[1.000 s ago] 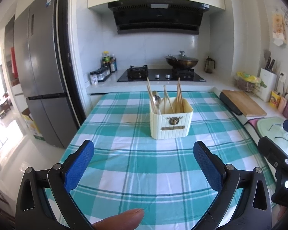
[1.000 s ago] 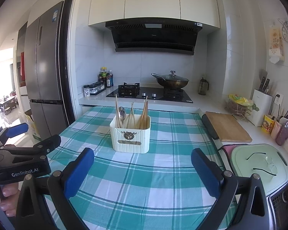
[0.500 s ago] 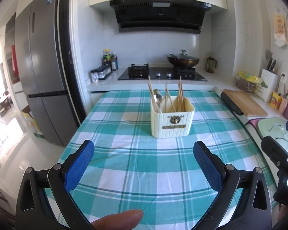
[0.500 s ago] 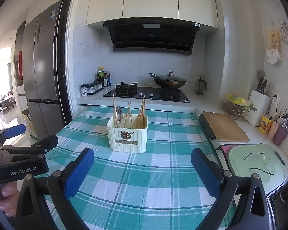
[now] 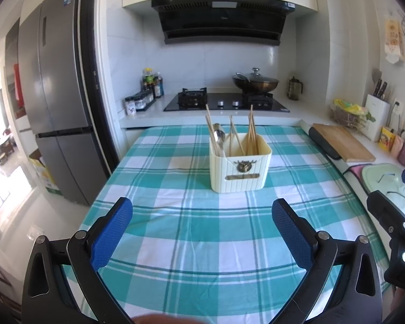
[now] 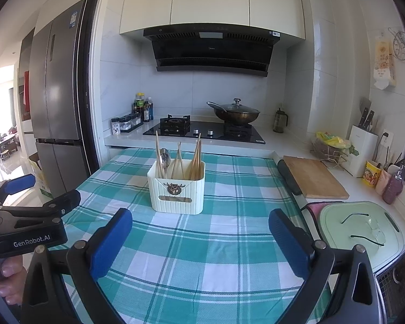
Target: Organize utensils
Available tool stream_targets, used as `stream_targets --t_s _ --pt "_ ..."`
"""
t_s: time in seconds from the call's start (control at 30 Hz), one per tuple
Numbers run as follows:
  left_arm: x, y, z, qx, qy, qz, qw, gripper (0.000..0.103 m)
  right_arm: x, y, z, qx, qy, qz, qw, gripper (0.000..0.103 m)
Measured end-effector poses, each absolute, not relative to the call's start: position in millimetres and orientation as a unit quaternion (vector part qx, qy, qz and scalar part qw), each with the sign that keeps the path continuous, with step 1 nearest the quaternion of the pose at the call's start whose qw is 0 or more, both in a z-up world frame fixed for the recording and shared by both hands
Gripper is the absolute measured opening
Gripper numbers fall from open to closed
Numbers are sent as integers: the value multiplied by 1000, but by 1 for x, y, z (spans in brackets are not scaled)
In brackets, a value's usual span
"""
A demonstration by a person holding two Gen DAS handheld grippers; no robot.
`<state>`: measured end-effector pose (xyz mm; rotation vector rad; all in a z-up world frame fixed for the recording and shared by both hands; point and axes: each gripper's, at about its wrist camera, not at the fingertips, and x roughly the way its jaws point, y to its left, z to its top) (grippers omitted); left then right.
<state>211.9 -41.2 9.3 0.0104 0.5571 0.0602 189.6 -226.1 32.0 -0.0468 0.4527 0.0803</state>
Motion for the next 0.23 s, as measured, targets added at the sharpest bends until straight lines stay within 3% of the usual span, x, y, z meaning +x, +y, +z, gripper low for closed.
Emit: stream_targets --t_s 0.23 --pt "211 -40 9 -3 264 37 964 103 190 -229 31 -22 226 40 973 103"
